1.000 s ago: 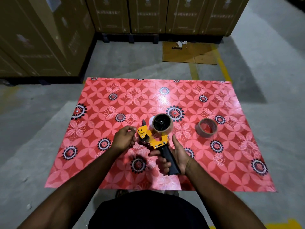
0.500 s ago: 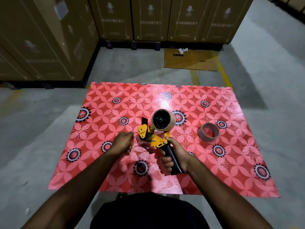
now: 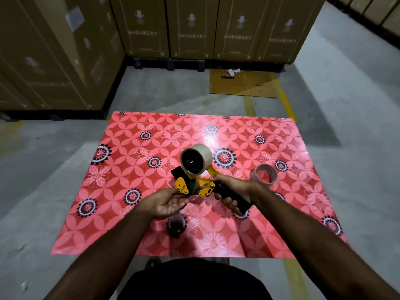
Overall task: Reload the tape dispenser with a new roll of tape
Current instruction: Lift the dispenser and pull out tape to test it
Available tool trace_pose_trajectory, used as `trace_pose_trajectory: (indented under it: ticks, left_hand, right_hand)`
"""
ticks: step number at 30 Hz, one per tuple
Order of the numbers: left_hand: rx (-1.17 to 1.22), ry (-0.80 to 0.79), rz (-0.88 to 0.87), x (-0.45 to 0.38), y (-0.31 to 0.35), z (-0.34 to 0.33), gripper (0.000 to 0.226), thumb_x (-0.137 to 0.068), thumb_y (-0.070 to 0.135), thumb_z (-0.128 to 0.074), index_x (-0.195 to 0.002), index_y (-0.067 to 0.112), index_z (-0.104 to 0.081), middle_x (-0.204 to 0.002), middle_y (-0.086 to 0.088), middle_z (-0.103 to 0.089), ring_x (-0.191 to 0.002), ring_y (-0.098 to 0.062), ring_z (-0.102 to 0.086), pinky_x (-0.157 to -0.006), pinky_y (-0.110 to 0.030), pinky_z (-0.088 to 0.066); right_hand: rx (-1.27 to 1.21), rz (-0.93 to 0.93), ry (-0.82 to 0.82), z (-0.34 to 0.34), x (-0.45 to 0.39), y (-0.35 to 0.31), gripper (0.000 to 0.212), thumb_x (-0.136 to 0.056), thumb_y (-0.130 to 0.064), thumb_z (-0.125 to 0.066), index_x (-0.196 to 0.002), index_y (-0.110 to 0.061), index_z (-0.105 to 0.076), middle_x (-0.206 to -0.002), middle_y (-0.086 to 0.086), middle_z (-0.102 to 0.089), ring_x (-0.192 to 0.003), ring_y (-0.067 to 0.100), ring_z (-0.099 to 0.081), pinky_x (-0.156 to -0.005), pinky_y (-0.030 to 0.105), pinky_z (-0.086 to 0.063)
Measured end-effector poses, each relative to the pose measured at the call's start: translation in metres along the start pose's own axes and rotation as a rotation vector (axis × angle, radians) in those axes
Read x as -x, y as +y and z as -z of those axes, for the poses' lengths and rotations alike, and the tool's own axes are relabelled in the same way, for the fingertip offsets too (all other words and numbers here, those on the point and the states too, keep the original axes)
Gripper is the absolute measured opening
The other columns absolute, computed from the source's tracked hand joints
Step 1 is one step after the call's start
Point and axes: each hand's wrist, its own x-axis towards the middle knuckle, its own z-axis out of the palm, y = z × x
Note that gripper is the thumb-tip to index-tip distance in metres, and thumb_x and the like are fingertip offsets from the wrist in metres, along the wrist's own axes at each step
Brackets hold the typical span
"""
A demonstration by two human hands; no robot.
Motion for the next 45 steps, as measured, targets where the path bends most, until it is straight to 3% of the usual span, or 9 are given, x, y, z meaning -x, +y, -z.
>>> trace_pose_trajectory:
  ticks: [3,10,13,19,27,35,39,42,45]
  left_hand:
    - [0.070,0.013,-0.010,-0.007,-0.001,-0.006,0.027,-0.101,0.014,-0.049,-0.098,-0.010,-0.061,-0.060,-0.017,-0.070,-0.044,-0.019,-0.068,-0.039,-0.026,-0.054]
    - [-0.044,0.148,0.006,-0.020,0.005,-0.021,0.043,-0.100,0.016,-0.047,-0.066,-0.004,-0.064,-0.047,-0.008,-0.063,-0.035,-0.013,-0.060,-0.034,-0.019,-0.049]
    - [-0.010,0.173,-0.016,-0.024,-0.002,-0.026,0.039,-0.100,0.020,-0.047,-0.069,0.001,-0.060,-0.047,-0.007,-0.061,-0.035,-0.012,-0.058,-0.034,-0.018,-0.047]
    - [0.055,0.240,-0.124,-0.026,-0.005,-0.005,0.036,-0.101,0.013,-0.042,-0.065,0.016,-0.041,-0.042,0.003,-0.035,-0.032,-0.005,-0.033,-0.033,-0.013,-0.036]
    - [-0.044,0.185,-0.044,-0.007,0.034,0.058,0.029,-0.099,0.017,-0.049,-0.073,0.007,-0.057,-0.048,0.002,-0.057,-0.037,-0.005,-0.053,-0.035,-0.010,-0.034]
    - [-0.118,0.178,-0.075,0.007,0.074,0.119,0.047,-0.099,0.004,-0.044,-0.055,0.003,-0.060,-0.038,-0.001,-0.051,-0.028,-0.007,-0.045,-0.032,-0.015,-0.037]
    - [-0.165,0.166,-0.157,0.012,0.086,0.143,0.022,-0.094,-0.003,-0.052,-0.075,0.004,-0.061,-0.050,-0.005,-0.060,-0.037,-0.010,-0.054,-0.039,-0.019,-0.044]
    - [-0.218,0.141,-0.221,0.014,0.093,0.150,0.023,-0.094,-0.008,-0.049,-0.077,0.001,-0.063,-0.051,-0.008,-0.060,-0.038,-0.009,-0.049,-0.040,-0.020,-0.045]
    - [-0.270,0.144,-0.250,0.014,0.099,0.154,0.026,-0.095,-0.010,-0.041,-0.078,0.001,-0.058,-0.044,-0.006,-0.051,-0.036,-0.009,-0.038,-0.041,-0.021,-0.044]
  right_hand:
    - [0.030,-0.014,-0.018,0.012,0.003,0.000,0.056,-0.071,-0.076,-0.051,-0.063,-0.021,-0.048,-0.052,-0.004,-0.030,-0.038,0.012,-0.025,-0.053,0.024,-0.022]
    - [0.121,0.017,-0.036,0.035,0.007,-0.001,0.057,-0.077,-0.076,-0.046,-0.064,-0.020,-0.048,-0.053,-0.003,-0.031,-0.037,0.012,-0.027,-0.048,0.022,-0.024]
    - [0.178,0.019,-0.046,0.041,0.003,-0.007,0.058,-0.075,-0.078,-0.046,-0.063,-0.021,-0.048,-0.052,-0.004,-0.031,-0.038,0.012,-0.027,-0.047,0.021,-0.024]
    - [0.336,0.008,-0.093,0.036,-0.009,-0.038,0.059,-0.069,-0.079,-0.049,-0.063,-0.020,-0.047,-0.050,-0.003,-0.033,-0.039,0.015,-0.027,-0.047,0.023,-0.025]
    - [0.365,0.013,-0.040,0.000,-0.038,-0.099,0.057,-0.064,-0.072,-0.057,-0.062,-0.016,-0.050,-0.057,0.000,-0.042,-0.046,0.018,-0.034,-0.050,0.026,-0.026]
    - [0.321,-0.013,0.034,-0.056,-0.070,-0.135,0.050,-0.067,-0.072,-0.051,-0.059,-0.022,-0.046,-0.055,-0.005,-0.034,-0.042,0.013,-0.024,-0.047,0.024,-0.018]
    - [0.313,0.014,0.071,-0.072,-0.082,-0.138,0.048,-0.065,-0.070,-0.053,-0.060,-0.023,-0.046,-0.055,-0.004,-0.032,-0.045,0.014,-0.021,-0.051,0.031,-0.013]
    - [0.286,0.051,0.054,-0.075,-0.084,-0.137,0.047,-0.066,-0.067,-0.055,-0.058,-0.022,-0.047,-0.056,-0.003,-0.032,-0.048,0.015,-0.019,-0.056,0.036,-0.009]
    - [0.301,0.093,0.064,-0.071,-0.081,-0.138,0.046,-0.062,-0.066,-0.058,-0.057,-0.021,-0.049,-0.051,-0.004,-0.035,-0.043,0.014,-0.023,-0.049,0.031,-0.015]
